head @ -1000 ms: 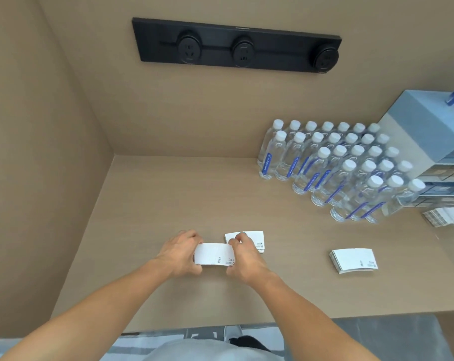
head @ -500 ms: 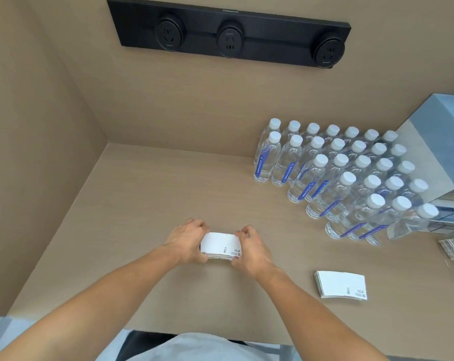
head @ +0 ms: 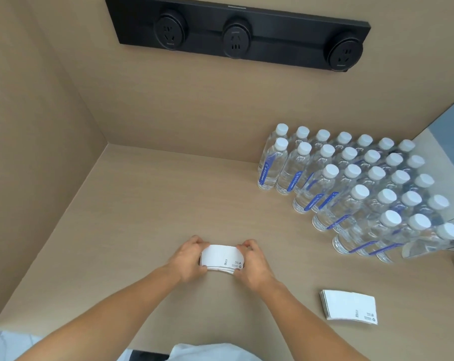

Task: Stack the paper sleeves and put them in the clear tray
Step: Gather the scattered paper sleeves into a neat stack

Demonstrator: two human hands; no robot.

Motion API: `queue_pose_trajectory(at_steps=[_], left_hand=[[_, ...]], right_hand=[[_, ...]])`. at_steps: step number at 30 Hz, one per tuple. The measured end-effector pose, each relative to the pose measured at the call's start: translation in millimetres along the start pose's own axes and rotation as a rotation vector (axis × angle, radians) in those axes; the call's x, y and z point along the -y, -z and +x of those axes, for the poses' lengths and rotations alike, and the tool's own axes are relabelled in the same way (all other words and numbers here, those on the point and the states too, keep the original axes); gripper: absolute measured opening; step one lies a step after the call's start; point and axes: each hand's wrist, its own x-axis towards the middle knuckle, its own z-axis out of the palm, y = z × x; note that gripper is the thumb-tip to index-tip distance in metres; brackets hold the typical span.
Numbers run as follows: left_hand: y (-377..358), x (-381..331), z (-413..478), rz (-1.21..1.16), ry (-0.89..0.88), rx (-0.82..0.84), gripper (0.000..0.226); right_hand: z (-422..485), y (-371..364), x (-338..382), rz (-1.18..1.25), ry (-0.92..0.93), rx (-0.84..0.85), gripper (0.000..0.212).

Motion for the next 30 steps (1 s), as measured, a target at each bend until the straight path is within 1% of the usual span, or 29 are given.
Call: queue_pose_trajectory(at_steps=[2, 5, 7, 8, 11, 12, 14, 16, 19, 20, 22, 25, 27, 30], left_hand=[[-3, 3, -1, -0.053, -0.030, -0.024, 0.041], [-8, 3, -8, -0.119, -0.035, -0.041, 0.049], [-13, 2, -9, -0.164, -0.021, -0.031, 0.054], [-14, 2, -9, -0.168, -0.014, -0.021, 0.053], [-14, 0, -11, -0.042, 0.009, -0.020, 0.032], [-12, -1, -11, 0.011, 0.019, -0.013, 0.028], [-9, -3, -9, 0.085, 0.025, 0.015, 0.028], [-6, -4, -8, 0.074, 0.027, 0.032, 0.027], [-3, -5, -8, 0.053, 0.054, 0.051, 0.037], [-3, -5, -9, 0.046, 0.068, 0.050, 0.040], [-5, -7, -13, 0.011, 0.084, 0.029, 0.037], [-10, -11, -17, -0.023, 0.103, -0.005, 0.031], [-11, -14, -20, -0.067, 0.139, -0.014, 0.036], [-8, -19, -25, -0.156, 0.203, -0.003, 0.045]], right_hand=[[5, 1, -1, 0.052, -0.010, 0.008, 0.052], [4, -1, -2, 0.080, -0.026, 0.009, 0.050], [2, -2, -2, 0.015, 0.001, 0.017, 0.052], [1, -2, -2, -0.036, 0.020, 0.022, 0.052], [-3, -4, 4, -0.085, 0.002, 0.028, 0.051], [-4, -6, 6, -0.094, -0.007, 0.021, 0.051], [-4, -6, 9, -0.107, -0.031, 0.032, 0.049], [-3, -1, 11, -0.092, -0.065, 0.072, 0.048], [0, 4, 11, -0.130, -0.074, 0.143, 0.066], [0, 3, 11, -0.131, -0.066, 0.142, 0.068], [-2, 1, 10, -0.088, -0.061, 0.126, 0.066], [-4, 0, 9, -0.026, -0.060, 0.075, 0.054], [-6, 0, 10, -0.020, -0.048, 0.057, 0.045], [-9, -2, 10, -0.015, -0.010, 0.061, 0.041]])
